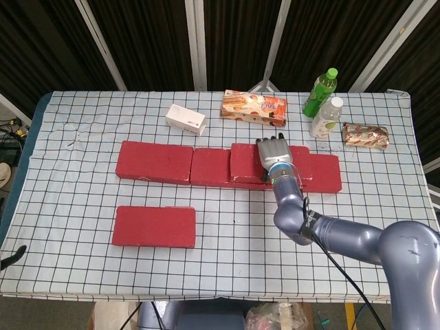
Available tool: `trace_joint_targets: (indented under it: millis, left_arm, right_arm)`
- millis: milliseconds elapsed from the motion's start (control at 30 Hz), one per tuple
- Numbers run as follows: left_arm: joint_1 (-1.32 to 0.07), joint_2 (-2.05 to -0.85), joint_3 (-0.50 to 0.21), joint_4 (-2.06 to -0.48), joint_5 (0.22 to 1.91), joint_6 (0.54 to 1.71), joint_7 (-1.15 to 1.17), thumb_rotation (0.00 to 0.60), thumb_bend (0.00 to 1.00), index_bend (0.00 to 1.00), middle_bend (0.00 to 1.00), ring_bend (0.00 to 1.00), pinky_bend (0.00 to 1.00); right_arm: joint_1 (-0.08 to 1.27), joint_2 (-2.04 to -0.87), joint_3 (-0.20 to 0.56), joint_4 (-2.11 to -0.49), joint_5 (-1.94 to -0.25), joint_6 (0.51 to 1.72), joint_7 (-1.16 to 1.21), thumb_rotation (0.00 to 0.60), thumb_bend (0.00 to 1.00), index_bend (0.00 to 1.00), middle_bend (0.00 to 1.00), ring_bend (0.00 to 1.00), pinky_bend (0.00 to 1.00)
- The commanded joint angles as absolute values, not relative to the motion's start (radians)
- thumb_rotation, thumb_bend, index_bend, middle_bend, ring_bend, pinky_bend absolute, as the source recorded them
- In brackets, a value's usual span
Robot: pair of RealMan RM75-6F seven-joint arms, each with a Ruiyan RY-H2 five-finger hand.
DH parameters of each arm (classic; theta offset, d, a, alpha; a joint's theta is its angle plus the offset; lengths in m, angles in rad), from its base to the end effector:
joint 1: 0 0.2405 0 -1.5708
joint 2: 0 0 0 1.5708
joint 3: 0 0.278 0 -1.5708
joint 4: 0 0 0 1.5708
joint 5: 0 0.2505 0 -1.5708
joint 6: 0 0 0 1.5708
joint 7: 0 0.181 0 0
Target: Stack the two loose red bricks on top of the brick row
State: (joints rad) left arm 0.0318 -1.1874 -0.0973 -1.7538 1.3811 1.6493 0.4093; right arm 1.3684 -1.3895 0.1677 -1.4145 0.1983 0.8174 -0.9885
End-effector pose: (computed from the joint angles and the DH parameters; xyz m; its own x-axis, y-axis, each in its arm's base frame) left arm -0.3375 0.1889 0.1367 0.5794 -0.0718 0.8119 0.7984 0.2503 -0.5476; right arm -0.0724 -0.5154 -0.0191 0.5707 -0.4736 0.6708 -0.7888 -0.0891 0.6082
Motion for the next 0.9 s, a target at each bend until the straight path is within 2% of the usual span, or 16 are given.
trace_joint_targets:
  millis: [33, 200, 333, 567, 900]
  left_arm:
    - [0.032, -1.188, -0.097, -1.754, 1.381, 1.649, 0.410, 0.600, 0.00, 0.02, 0.00, 0.00, 0.17]
    - [0.033, -1.187, -0.096, -1.754, 1.383, 1.653, 0.408, 0.600, 0.00, 0.02, 0.00, 0.00, 0.17]
    - [0.034, -1.186, -0.095, -1.754, 1.386, 1.655, 0.406, 0.600, 0.00, 0.02, 0.00, 0.00, 0.17]
    - [0.034, -1.186, -0.095, -1.754, 1.386, 1.655, 0.407, 0.600, 0.00, 0.02, 0.00, 0.00, 0.17]
    - [0.034, -1.187, -0.095, -1.754, 1.385, 1.655, 0.410, 0.600, 0.00, 0.02, 0.00, 0.00, 0.17]
  right_arm:
    - [1.368, -1.387, 0.168, -1.420, 0.195, 0.821, -0.986, 0.600, 0.15, 0.24, 0.21, 0.11, 0.00]
    - [1.369, -1.386, 0.166, -1.424, 0.198, 0.821, -0.987, 0.600, 0.15, 0.23, 0.21, 0.11, 0.00]
    - [1.370, -1.388, 0.161, -1.427, 0.201, 0.822, -0.991, 0.600, 0.15, 0.19, 0.20, 0.10, 0.00]
    - [1.371, -1.385, 0.165, -1.430, 0.206, 0.825, -0.987, 0.600, 0.15, 0.12, 0.11, 0.01, 0.00]
    - [1.372, -1.384, 0.162, -1.431, 0.212, 0.824, -0.989, 0.600, 0.15, 0.12, 0.08, 0.00, 0.00]
